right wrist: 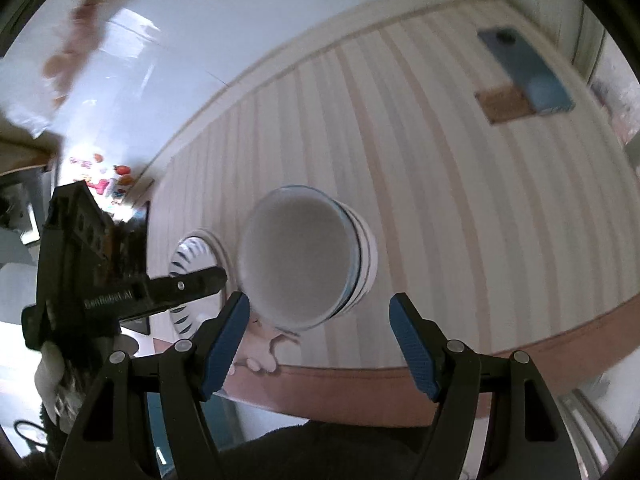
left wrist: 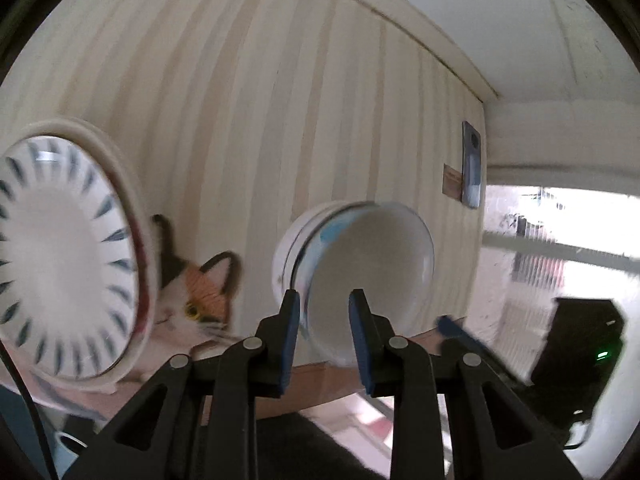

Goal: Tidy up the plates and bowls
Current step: 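Lift the three-bowl stack with the right gripper, tilting it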

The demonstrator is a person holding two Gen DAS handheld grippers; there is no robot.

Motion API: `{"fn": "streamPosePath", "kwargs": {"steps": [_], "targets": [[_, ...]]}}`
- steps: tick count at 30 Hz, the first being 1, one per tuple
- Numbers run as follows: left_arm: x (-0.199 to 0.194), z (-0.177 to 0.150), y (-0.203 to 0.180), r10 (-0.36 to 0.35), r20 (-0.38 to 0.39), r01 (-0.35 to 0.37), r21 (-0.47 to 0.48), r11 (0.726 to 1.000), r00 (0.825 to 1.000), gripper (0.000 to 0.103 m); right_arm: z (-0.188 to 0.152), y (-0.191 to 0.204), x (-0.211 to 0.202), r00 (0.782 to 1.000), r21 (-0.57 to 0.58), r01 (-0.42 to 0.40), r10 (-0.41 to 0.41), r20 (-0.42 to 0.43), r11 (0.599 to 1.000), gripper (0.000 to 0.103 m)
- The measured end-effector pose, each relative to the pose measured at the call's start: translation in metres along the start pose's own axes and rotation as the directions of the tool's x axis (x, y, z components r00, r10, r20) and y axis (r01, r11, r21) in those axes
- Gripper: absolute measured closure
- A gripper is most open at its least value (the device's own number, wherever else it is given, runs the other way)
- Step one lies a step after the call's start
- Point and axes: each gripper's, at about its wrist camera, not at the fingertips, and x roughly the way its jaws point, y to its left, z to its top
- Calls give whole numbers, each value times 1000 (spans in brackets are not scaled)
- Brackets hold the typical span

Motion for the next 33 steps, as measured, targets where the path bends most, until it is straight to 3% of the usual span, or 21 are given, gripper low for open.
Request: {"fn": "streamPosePath", "kwargs": {"steps": [6,9,11,16,26,33], "targets": [[12,20,1,-17,-12,17,-28,999,1000,76,17,-20,54,995,31,-13,16,-95,999,28],[23,25,-1,12,-40,-12,-11,1000,999,75,21,-24,73,990,38,-31,36,-133,999,28],[31,26,0,35,-63,-35,-2,999,997,68,22,-26,85,987,42,-32,38,-157,999,28],[55,29,4,77,-114,-76,11,997,990,68,27,-35,108,977,67,-63,75,-199,996,28],[71,32,-2,49,-149,-46,22,999,988,58,34,-50,135,955,162,-190,221,-200,968,29],[68,26,-1,46,-95,-43,37,998,994,58,34,-51,145,952,170,-205,237,-195,964,34]]}}
